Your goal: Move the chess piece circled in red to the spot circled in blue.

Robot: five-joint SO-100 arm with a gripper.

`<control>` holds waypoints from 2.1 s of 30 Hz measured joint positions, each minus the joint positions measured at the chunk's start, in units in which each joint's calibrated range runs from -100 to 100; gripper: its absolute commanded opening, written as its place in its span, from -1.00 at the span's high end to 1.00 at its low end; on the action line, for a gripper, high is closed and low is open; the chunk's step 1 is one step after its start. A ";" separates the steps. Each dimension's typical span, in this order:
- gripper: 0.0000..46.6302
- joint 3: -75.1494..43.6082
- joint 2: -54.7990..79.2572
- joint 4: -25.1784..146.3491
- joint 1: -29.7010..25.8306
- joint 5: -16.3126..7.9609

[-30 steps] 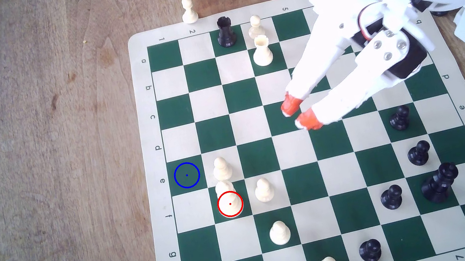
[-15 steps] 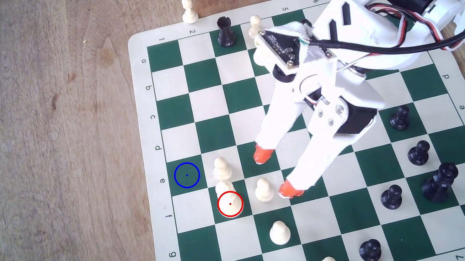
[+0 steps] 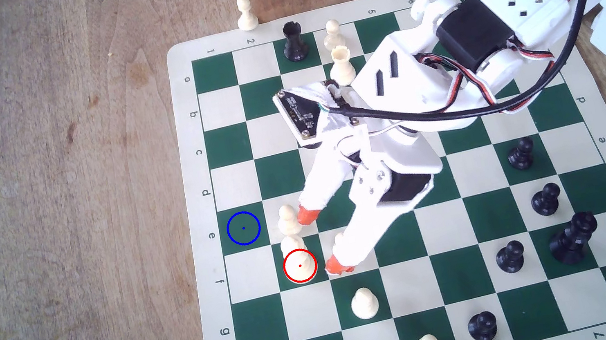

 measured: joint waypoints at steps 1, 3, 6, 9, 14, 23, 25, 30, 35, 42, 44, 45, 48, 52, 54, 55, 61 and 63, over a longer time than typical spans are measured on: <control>0.18 0.00 0.25 0.00 0.15 0.00; 0.18 0.00 0.75 -0.24 0.29 0.00; 0.18 0.00 2.26 -1.43 0.29 -0.15; 0.18 0.00 3.27 -2.23 0.29 -0.49; 0.20 -1.08 4.44 -2.71 1.33 -0.49; 0.19 -1.27 5.87 -4.54 1.70 -1.07; 0.19 -1.27 6.54 -4.54 1.70 -1.17; 0.19 -3.43 8.80 -5.18 1.70 -1.71; 0.19 -6.06 9.89 -5.18 1.70 -1.86; 0.34 -6.06 9.97 -5.18 1.70 -1.86; 0.30 -6.15 10.56 -5.18 1.70 -2.05; 0.29 -6.42 10.89 -5.18 1.70 -2.15; 0.31 -7.32 11.23 -5.18 1.70 -2.25; 0.33 -7.32 11.31 -5.18 1.70 -2.25; 0.38 -7.32 11.31 -5.18 1.70 -2.25; 0.41 -7.32 11.31 -5.18 1.70 -2.25; 0.53 -7.41 11.31 -3.11 1.70 -2.25; 0.52 -7.50 11.31 -2.79 1.70 -2.25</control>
